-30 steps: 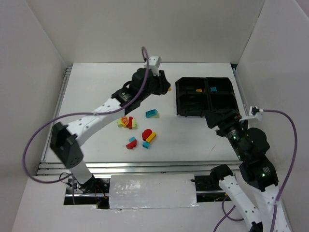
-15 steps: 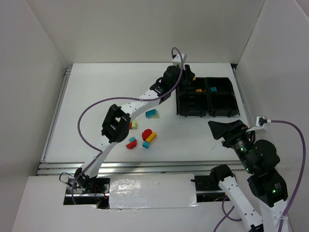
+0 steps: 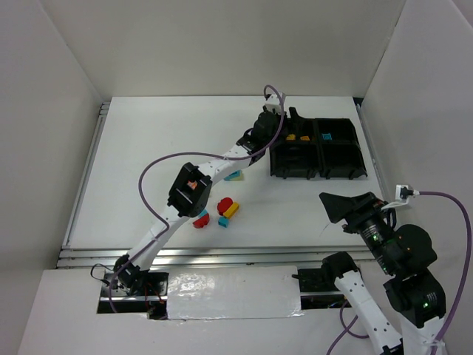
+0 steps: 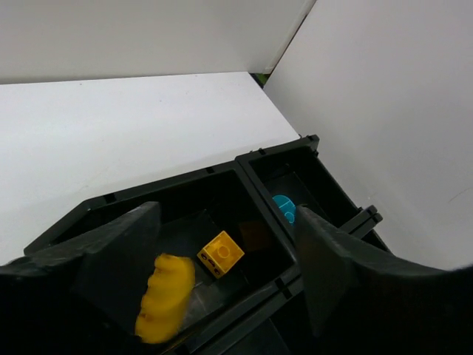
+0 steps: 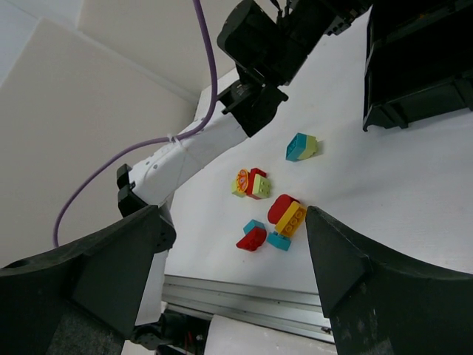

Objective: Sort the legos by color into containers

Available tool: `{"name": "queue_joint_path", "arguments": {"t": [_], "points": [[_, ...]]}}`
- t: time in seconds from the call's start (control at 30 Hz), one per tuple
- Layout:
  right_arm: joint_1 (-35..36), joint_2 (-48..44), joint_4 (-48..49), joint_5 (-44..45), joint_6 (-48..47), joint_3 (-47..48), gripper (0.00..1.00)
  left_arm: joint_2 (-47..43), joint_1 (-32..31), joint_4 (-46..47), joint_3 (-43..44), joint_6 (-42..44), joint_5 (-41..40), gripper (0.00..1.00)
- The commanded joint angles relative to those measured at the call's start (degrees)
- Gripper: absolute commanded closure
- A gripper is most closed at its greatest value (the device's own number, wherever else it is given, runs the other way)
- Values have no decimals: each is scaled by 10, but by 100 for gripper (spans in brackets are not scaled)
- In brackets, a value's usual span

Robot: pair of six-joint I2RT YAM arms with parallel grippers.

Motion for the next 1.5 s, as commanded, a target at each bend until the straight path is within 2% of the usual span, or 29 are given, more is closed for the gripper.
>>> {"name": "queue_joint_path", "arguments": {"t": [0.0,0.07,0.13,0.2,0.23,0.3,0.37,0.4,0.43,0.47,0.5,0.57,0.6,0.63,0.67,0.7,0.73,0.8,0.87,0.97,1.03,1.07,1.17,1.27,1.37,1.47], "points": [[-2,2,24,-9,-8,-4,13,-8,4,59,3,-4,4,13],[-2,11,33,-24,-11,-10,13,-10,6,53,2,-3,15,1],[-2,16,43,-28,-11,-24,13,-42,8,54,-14,-5,27,1],[-1,26,54,-21,-12,-38,13,-91,8,70,-74,2,28,1],[-2,35,59,-19,-18,-40,13,-152,6,74,-98,9,23,1],[-2,47,75,-20,-25,-48,13,-214,5,49,-151,30,9,1],[-1,74,97,-26,-37,-55,13,-296,8,-24,-148,33,-43,1],[-2,91,100,-30,-41,-60,13,-318,11,-121,-141,35,-62,1],[-1,134,103,-39,-51,-62,14,-366,19,-176,-136,32,-80,1],[2,159,107,-47,-55,-66,15,-391,25,-281,-135,23,-119,1],[4,187,111,-56,-60,-70,14,-416,31,-330,-142,17,-137,1],[37,258,129,-34,-58,-81,14,-505,48,-413,-202,-3,-185,0],[60,298,151,-12,-44,-85,14,-575,54,-469,-274,-10,-201,1],[84,319,156,53,-33,-88,14,-611,57,-489,-315,-15,-216,0],[135,340,159,84,-6,-83,14,-687,59,-524,-359,-31,-235,0],[163,387,165,114,12,-78,13,-725,63,-536,-443,-39,-237,1],[210,414,166,177,51,-65,12,-796,64,-553,-482,-48,-233,1],[250,486,180,226,85,-52,12,-857,70,-573,-579,-54,-224,0],[288,536,192,258,126,-28,10,-905,71,-598,-617,-47,-211,0],[321,679,198,288,168,32,8,-989,72,-644,-677,-5,-191,1],[334,740,163,313,203,102,7,-1020,72,-647,-710,34,-174,1],[346,798,137,320,214,125,5,-1053,72,-645,-746,43,-172,1],[364,896,99,324,235,215,4,-1116,73,-624,-820,47,-173,0],[373,952,82,329,258,269,5,-1151,74,-605,-848,34,-172,0],[374,977,99,307,262,266,5,-1161,76,-591,-851,47,-178,1],[382,997,80,323,281,271,6,-1147,79,-597,-849,48,-175,1]]}}
